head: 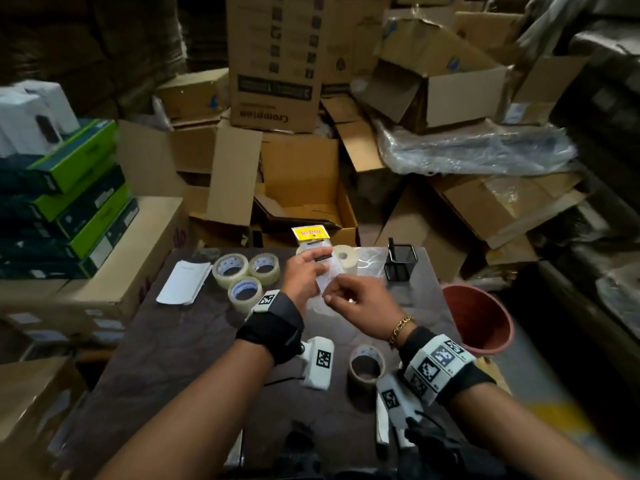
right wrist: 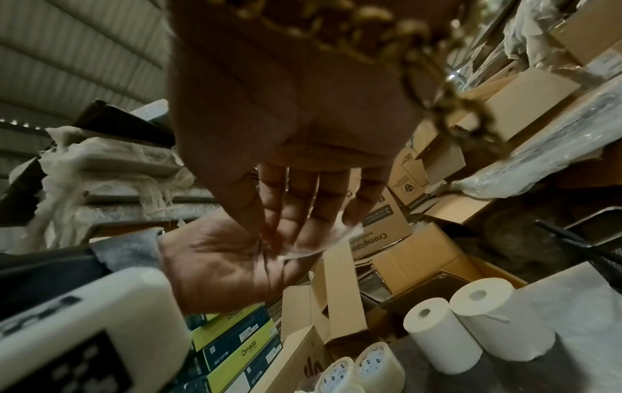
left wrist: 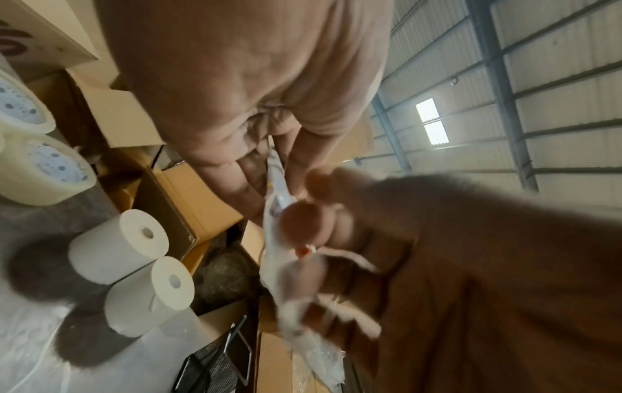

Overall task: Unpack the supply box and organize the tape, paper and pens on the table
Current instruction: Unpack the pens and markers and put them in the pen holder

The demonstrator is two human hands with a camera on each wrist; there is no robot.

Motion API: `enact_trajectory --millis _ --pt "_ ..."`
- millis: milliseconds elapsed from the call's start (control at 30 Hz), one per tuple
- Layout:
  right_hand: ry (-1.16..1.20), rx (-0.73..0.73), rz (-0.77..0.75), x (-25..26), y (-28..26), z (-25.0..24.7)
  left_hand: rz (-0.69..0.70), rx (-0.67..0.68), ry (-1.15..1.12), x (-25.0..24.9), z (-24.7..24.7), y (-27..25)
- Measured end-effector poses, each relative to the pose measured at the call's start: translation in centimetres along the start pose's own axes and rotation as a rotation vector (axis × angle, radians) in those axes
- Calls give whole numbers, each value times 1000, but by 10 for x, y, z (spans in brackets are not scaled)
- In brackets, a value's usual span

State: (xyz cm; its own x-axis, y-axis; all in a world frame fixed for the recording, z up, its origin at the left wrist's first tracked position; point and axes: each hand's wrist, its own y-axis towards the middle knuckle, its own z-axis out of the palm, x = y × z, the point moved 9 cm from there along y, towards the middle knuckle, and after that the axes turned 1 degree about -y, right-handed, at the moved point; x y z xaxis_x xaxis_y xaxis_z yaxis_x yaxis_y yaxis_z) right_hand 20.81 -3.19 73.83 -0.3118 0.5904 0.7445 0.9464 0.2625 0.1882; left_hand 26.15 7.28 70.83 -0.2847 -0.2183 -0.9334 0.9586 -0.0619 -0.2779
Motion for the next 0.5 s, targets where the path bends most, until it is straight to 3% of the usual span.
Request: enact_trajectory --millis 67,267,333,500 --pt "79 -12 93 -10 4 6 21 -21 -40 -13 -10 2" --pt "651 -290 398 -32 12 5 73 -8 -120 -43 -28 3" --pt "768 -316 422 -26 16 5 86 -6 -121 -47 -30 5" --pt "784 -293 422 -13 24 3 94 7 -136 -52 -33 6"
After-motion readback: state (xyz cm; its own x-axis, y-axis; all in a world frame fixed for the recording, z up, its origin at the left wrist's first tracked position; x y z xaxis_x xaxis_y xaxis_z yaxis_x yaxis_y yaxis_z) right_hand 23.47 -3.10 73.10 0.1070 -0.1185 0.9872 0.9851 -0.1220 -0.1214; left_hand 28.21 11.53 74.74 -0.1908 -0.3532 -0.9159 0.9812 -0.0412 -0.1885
